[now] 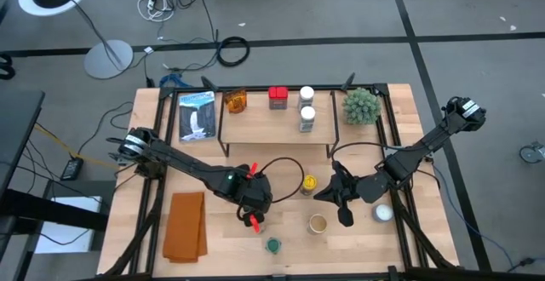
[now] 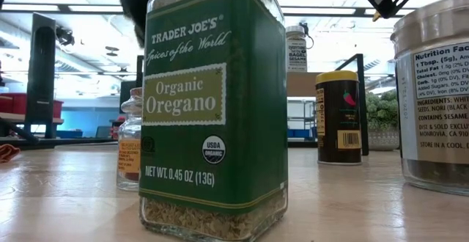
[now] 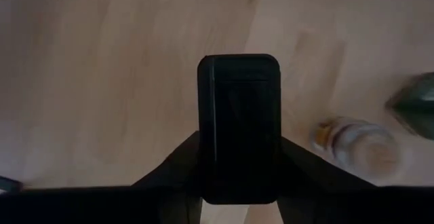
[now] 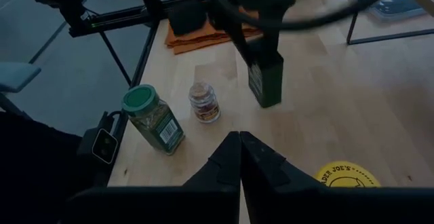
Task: Shelf spices
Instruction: Put the black seasoning can on the shelf
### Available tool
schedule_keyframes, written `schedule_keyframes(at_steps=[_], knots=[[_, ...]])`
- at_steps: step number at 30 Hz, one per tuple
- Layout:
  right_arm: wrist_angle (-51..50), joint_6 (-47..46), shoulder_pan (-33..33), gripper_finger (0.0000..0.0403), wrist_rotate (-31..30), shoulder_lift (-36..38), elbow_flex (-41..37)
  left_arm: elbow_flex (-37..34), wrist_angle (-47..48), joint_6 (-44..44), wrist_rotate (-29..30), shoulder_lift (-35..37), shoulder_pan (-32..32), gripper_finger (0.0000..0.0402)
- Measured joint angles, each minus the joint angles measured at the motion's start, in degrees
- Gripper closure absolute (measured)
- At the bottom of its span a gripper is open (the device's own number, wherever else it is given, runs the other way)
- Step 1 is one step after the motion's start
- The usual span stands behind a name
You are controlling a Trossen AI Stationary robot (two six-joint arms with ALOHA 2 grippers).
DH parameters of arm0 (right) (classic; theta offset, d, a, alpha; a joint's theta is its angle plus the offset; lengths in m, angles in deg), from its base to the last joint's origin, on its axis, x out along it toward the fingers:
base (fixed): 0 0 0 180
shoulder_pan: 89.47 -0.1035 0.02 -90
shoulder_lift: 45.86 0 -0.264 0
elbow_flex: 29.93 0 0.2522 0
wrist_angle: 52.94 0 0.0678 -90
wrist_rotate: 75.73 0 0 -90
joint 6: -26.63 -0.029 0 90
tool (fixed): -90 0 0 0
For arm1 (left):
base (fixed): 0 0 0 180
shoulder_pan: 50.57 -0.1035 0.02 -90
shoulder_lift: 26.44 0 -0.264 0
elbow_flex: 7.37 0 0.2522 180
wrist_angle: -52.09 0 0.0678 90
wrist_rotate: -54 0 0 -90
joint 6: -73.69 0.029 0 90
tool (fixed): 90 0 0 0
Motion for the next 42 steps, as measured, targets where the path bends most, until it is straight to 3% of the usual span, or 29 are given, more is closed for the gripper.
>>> schedule_keyframes(at_steps=[9,17,29,35,42], knots=[[0.02,0.00,0.00,0.0398,-0.06,0.00,0.00,16.38,12.22,12.40,-0.02,0.00,-2.82,0.0262],[0.02,-0.09,0.00,0.0401,-0.07,0.00,0.00,26.88,16.40,25.86,0.11,0.00,-11.42,0.0261],[0.00,0.03,0.00,0.0399,-0.07,0.00,0.00,28.63,15.80,41.95,-4.37,-0.79,-28.89,0.0260],[-0.17,1.01,0.00,0.0399,-0.07,0.00,0.00,28.63,12.10,46.72,-8.79,-2.22,-32.97,0.0259],[-0.49,1.47,0.00,0.0400,-0.06,0.02,0.00,28.61,10.96,49.67,-8.88,-4.11,-34.81,0.0259]])
